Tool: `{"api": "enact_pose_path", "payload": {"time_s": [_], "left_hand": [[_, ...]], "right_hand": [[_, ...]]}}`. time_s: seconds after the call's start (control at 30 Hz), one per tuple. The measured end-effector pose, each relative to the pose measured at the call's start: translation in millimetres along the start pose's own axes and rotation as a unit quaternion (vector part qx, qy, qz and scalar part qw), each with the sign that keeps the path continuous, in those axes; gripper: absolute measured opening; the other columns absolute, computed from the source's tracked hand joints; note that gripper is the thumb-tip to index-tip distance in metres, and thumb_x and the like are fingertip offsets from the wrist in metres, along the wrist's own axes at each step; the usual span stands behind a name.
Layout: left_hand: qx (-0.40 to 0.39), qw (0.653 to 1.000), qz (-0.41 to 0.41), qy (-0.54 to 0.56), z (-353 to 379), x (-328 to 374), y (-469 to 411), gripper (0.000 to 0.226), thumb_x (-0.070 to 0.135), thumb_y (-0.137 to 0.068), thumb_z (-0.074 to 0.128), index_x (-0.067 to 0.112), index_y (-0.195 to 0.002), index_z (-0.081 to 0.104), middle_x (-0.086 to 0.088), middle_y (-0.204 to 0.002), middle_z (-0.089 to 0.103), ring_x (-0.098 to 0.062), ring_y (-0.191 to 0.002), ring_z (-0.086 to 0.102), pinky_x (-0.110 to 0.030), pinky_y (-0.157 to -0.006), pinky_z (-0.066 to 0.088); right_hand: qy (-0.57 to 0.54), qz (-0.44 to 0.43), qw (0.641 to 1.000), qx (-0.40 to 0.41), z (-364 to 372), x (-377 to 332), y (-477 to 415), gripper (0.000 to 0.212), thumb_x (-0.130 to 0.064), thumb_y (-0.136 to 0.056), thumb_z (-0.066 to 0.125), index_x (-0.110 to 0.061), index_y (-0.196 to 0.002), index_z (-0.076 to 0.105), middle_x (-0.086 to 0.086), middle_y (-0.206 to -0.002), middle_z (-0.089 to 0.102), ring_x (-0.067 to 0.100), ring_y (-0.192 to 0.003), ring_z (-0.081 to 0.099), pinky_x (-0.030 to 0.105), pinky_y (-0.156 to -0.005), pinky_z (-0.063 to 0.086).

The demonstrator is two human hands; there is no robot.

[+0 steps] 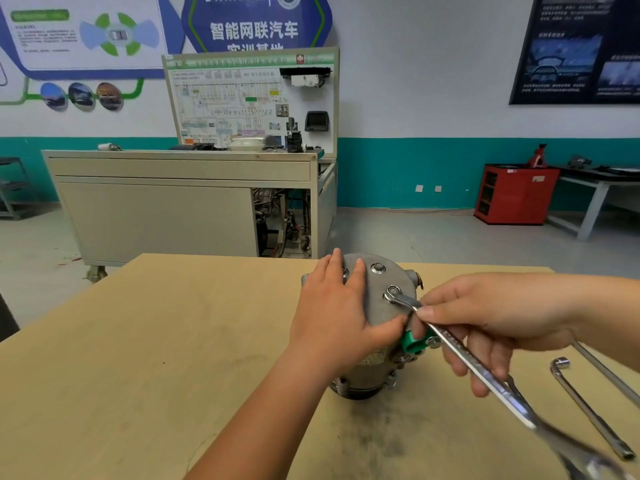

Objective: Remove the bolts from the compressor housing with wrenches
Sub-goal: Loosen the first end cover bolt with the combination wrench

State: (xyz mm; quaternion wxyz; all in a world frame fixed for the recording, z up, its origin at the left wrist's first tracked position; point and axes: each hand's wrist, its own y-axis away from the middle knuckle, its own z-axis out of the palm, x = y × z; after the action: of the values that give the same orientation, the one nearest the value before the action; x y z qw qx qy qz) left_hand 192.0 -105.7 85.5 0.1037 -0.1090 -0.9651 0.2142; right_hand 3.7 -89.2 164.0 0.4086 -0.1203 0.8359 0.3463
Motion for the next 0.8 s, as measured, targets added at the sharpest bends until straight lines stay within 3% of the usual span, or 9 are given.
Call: {"api": "enact_pose_path", "payload": {"time_s": [0.13, 0.2, 0.3, 0.4, 0.5, 0.63, 0.73, 0.8], "left_hand": [[-0.009, 1.0, -0.002, 0.004, 1.0, -2.3, -0.9, 0.105, 0.081, -0.065, 0.02, 0.023, -0.152, 0.018, -0.01, -0.16, 0.008, -0.024, -0.146, 0.007, -0.034, -0.117, 0.011], [-0.015, 1.0, 0.001, 0.003, 1.4, -3.7, -1.3, 0.103, 0.08, -0.066, 0.022, 0.023, -0.152, 0.017, -0.009, -0.16, 0.007, -0.024, -0.146, 0.007, -0.035, -0.117, 0.01], [-0.01, 1.0, 0.002, 0.004, 1.9, -4.6, -1.6, 0.103, 0.08, -0.066, 0.023, 0.023, -0.152, 0.019, -0.01, -0.16, 0.008, -0.023, -0.146, 0.007, -0.035, -0.117, 0.011], [-0.009, 1.0, -0.002, 0.007, 2.1, -5.2, -0.9, 0.103, 0.08, -0.066, 0.023, 0.023, -0.152, 0.019, -0.01, -0.16, 0.009, -0.023, -0.146, 0.008, -0.035, -0.117, 0.011], [-0.012, 1.0, -0.002, 0.007, 1.6, -4.3, -0.6, 0.104, 0.081, -0.066, 0.023, 0.023, -0.152, 0.019, -0.01, -0.16, 0.009, -0.024, -0.146, 0.008, -0.035, -0.117, 0.011], [-0.012, 1.0, 0.005, 0.011, 2.6, -2.8, -2.5, 0.103, 0.081, -0.067, 0.026, 0.022, -0.152, 0.02, -0.01, -0.16, 0.01, -0.024, -0.146, 0.009, -0.036, -0.117, 0.011], [-0.013, 1.0, 0.011, 0.009, 4.2, -4.8, -2.9, 0.097, 0.08, -0.075, 0.035, 0.023, -0.152, 0.019, -0.01, -0.16, 0.009, -0.025, -0.145, 0.008, -0.036, -0.117, 0.011], [-0.009, 1.0, 0.01, 0.008, 4.6, -6.0, -2.7, 0.097, 0.079, -0.076, 0.037, 0.023, -0.152, 0.019, -0.01, -0.16, 0.009, -0.024, -0.145, 0.009, -0.036, -0.117, 0.011]], "right_hand": [[0.218, 0.035, 0.975, 0.032, -32.1, -16.2, 2.5, 0.032, -0.046, -0.088, 0.049, -0.018, -0.089, 0.065, -0.003, -0.055, 0.06, 0.013, -0.05, 0.06, 0.019, -0.051, 0.049], [0.328, -0.011, 0.936, 0.124, -45.0, -19.7, -3.6, 0.032, -0.053, -0.077, 0.054, -0.026, -0.086, 0.067, -0.005, -0.061, 0.061, 0.007, -0.055, 0.055, 0.019, -0.055, 0.045], [0.421, -0.116, 0.873, 0.215, -53.8, -14.0, -18.2, 0.024, -0.048, -0.084, 0.054, -0.03, -0.095, 0.067, -0.001, -0.084, 0.065, 0.014, -0.074, 0.055, 0.028, -0.066, 0.043], [0.408, -0.133, 0.881, 0.198, -59.9, -6.9, -18.7, 0.02, -0.04, -0.09, 0.052, -0.034, -0.104, 0.065, -0.006, -0.092, 0.066, 0.015, -0.085, 0.058, 0.03, -0.077, 0.047], [0.407, -0.113, 0.89, 0.172, -64.8, -4.7, -10.6, 0.015, -0.038, -0.092, 0.051, -0.047, -0.096, 0.061, -0.016, -0.078, 0.063, 0.002, -0.072, 0.055, 0.015, -0.064, 0.043], [0.399, -0.11, 0.892, 0.183, -75.3, -1.4, -1.0, 0.015, -0.039, -0.091, 0.05, -0.053, -0.089, 0.057, -0.022, -0.078, 0.062, -0.004, -0.07, 0.055, 0.019, -0.063, 0.044], [0.331, -0.118, 0.907, 0.231, -80.9, 4.4, 6.9, 0.014, -0.034, -0.092, 0.05, -0.043, -0.091, 0.061, -0.013, -0.073, 0.064, 0.0, -0.064, 0.056, 0.021, -0.064, 0.046], [0.237, -0.131, 0.933, 0.238, -71.5, 9.6, 9.2, 0.015, -0.026, -0.094, 0.048, -0.026, -0.092, 0.062, -0.009, -0.066, 0.064, 0.002, -0.058, 0.059, 0.019, -0.057, 0.049]]}}
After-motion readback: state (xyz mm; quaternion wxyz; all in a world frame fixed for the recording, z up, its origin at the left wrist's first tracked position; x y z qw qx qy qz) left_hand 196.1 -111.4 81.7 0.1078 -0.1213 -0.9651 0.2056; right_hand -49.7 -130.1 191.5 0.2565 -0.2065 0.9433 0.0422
